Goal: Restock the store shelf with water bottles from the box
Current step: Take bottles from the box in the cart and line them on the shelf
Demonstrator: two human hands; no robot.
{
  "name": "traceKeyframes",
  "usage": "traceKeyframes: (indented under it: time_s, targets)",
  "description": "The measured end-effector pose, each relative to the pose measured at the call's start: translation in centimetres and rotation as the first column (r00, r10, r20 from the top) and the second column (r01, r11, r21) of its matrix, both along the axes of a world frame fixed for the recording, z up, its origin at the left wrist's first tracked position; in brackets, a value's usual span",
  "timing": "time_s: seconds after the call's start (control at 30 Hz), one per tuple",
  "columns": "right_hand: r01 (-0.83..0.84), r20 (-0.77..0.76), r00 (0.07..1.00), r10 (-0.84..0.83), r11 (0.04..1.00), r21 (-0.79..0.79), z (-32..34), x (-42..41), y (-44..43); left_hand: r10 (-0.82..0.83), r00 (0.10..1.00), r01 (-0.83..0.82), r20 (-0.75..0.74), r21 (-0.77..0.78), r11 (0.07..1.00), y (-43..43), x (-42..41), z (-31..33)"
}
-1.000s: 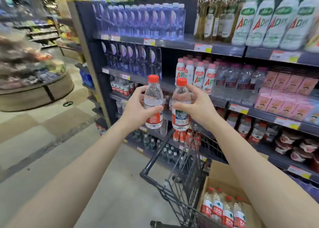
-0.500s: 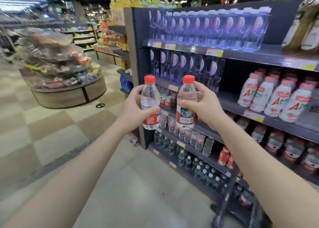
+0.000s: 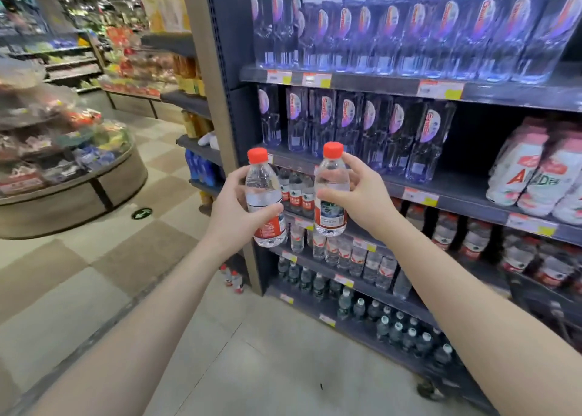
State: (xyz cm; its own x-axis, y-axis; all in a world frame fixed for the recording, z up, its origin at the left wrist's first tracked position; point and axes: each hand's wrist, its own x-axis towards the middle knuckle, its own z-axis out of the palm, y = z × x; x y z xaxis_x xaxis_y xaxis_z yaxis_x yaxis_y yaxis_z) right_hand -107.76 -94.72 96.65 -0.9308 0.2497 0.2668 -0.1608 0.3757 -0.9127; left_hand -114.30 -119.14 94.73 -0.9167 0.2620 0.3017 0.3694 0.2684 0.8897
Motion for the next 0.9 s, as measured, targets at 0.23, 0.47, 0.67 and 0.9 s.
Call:
traceKeyframes:
  time_s: [0.23,0.47,0.67,0.9]
  targets:
    - [0.092,0.038,0.995,-0.095,0.994,0.052,-3.0,-10.7,3.9,-0.144,0.990,0.144,0.003,-0.009,0.990,4.6,-13.0,-2.4]
    - [0.202,0.069,0.977,-0.203,0.979,0.024,-5.5,-17.1,6.4,-0.264,0.964,0.264,0.014,-0.097,0.960,8.5,-22.4,-4.6]
    - [0.282,0.128,0.950,-0.286,0.958,0.051,-7.3,-19.2,6.4,-0.385,0.922,0.388,0.051,-0.137,0.911,10.7,-26.3,-6.9]
    - [0.441,0.159,0.884,-0.440,0.897,0.028,-11.6,-18.3,6.1,-0.521,0.850,0.526,0.078,-0.139,0.839,13.0,-28.3,-11.7]
